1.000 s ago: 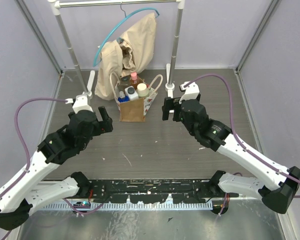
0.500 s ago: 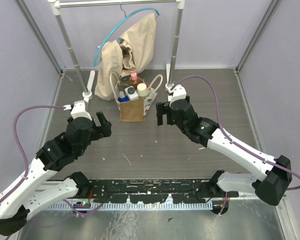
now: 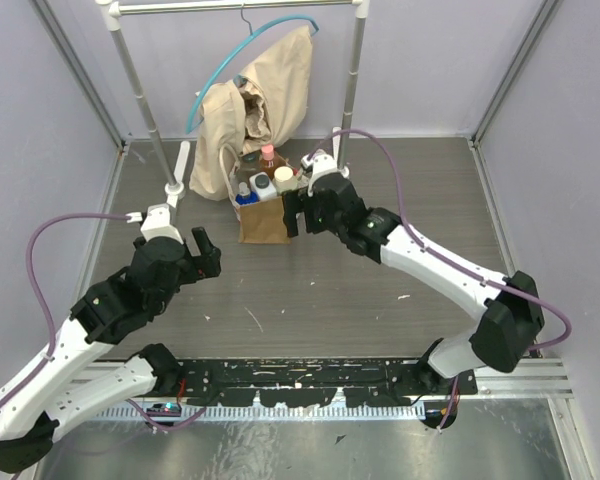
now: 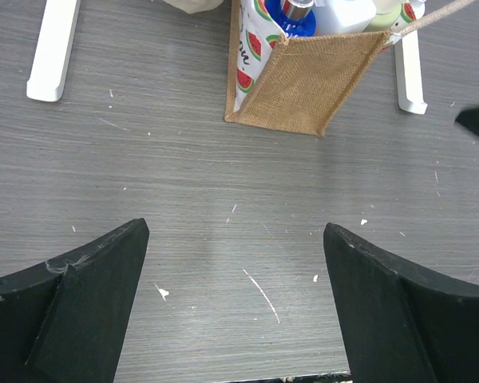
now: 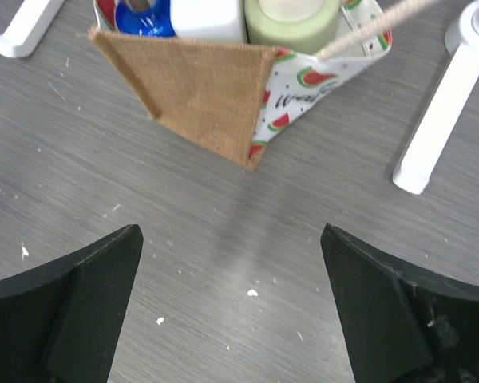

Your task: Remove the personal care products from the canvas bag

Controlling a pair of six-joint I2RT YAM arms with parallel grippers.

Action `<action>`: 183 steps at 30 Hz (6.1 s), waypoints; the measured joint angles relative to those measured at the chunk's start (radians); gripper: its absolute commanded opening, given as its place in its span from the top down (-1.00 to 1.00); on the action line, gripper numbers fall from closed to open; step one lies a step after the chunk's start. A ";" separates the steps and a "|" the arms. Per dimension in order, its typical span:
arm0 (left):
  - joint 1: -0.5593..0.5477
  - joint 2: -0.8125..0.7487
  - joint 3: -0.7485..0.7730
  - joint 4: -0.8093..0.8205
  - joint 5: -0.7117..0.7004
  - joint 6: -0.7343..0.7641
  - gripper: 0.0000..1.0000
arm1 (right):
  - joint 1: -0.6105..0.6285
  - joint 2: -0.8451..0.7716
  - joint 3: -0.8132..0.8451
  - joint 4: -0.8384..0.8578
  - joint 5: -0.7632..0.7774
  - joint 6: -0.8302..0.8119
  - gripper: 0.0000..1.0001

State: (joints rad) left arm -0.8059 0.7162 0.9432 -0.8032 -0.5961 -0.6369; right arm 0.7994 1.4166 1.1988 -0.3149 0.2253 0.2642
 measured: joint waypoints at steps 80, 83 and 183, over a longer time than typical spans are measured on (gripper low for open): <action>0.000 0.119 -0.030 0.098 0.109 -0.099 -0.96 | 0.060 0.064 0.074 -0.180 -0.067 -0.094 0.99; 0.000 0.124 -0.030 0.126 0.111 -0.099 -0.96 | 0.058 0.119 0.138 -0.179 -0.110 -0.109 0.99; -0.046 0.333 -0.019 0.597 0.285 -0.071 -0.96 | 0.097 0.124 0.374 -0.649 0.109 -0.019 0.99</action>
State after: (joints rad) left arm -0.8516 1.0496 0.9237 -0.2058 -0.3111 -0.7074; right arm 0.8967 1.5406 1.5726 -0.9638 0.3347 0.2451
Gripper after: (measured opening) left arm 0.980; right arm 0.432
